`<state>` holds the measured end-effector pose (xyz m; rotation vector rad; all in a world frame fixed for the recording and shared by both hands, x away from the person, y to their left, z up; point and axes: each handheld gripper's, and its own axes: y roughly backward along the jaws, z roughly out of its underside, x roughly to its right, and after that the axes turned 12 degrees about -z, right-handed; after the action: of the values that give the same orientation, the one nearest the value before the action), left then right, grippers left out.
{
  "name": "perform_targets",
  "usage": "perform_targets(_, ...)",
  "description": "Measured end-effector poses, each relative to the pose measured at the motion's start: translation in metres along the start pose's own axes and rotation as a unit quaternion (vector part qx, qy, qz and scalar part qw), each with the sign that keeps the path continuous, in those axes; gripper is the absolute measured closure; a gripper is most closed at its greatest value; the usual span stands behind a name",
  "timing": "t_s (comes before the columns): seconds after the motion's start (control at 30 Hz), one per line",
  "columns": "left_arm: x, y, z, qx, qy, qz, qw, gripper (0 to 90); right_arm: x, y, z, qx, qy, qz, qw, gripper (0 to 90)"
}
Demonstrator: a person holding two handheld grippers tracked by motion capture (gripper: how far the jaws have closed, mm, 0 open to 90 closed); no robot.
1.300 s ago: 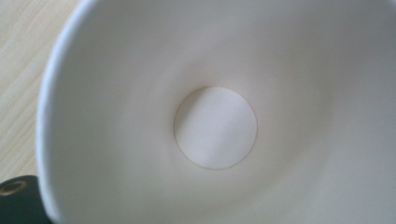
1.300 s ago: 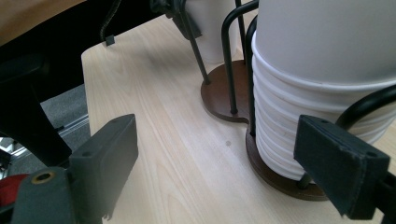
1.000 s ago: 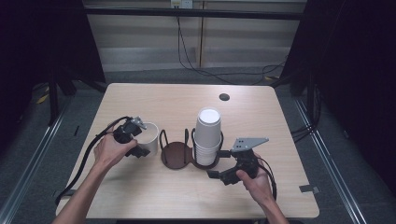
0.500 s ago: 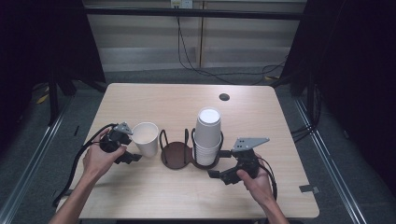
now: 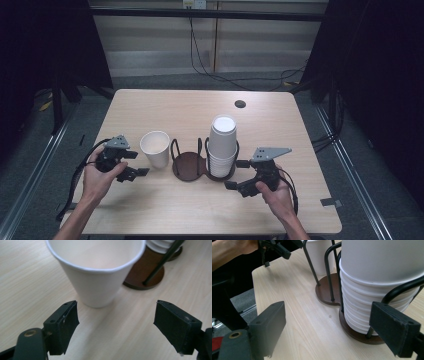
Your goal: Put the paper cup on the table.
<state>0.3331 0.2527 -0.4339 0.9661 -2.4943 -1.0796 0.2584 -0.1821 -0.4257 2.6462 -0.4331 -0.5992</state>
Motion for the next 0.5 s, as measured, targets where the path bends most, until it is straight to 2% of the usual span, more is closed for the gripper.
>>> perform_targets(0.07,0.002,0.001,0.001,0.001,-0.004,0.005,1.0000,19.2,0.000,0.000,0.000,0.000,0.000,0.001,1.0000,14.2)
perform_targets(0.13,0.008,0.005,0.003,0.010,-0.014,-0.003,0.9999,19.2,-0.002,0.002,0.001,0.003,0.000,0.003,1.0000,14.2)
perform_targets(0.23,0.015,0.010,0.008,0.033,-0.006,-0.009,0.9994,19.3,-0.004,0.005,0.003,0.003,0.000,0.005,1.0000,14.2)
perform_targets(0.3,0.020,0.014,0.012,0.052,-0.011,-0.022,0.9983,22.2,-0.004,0.007,0.005,0.004,-0.002,0.007,1.0000,14.2)
perform_targets(0.47,0.031,0.019,0.016,0.061,-0.019,-0.017,0.9978,24.6,-0.005,0.013,0.008,0.009,-0.002,0.017,0.9998,14.2)
perform_targets(0.5,0.037,0.021,0.018,0.066,-0.020,-0.017,0.9974,24.6,-0.004,0.014,0.008,0.009,-0.001,0.017,0.9998,14.2)
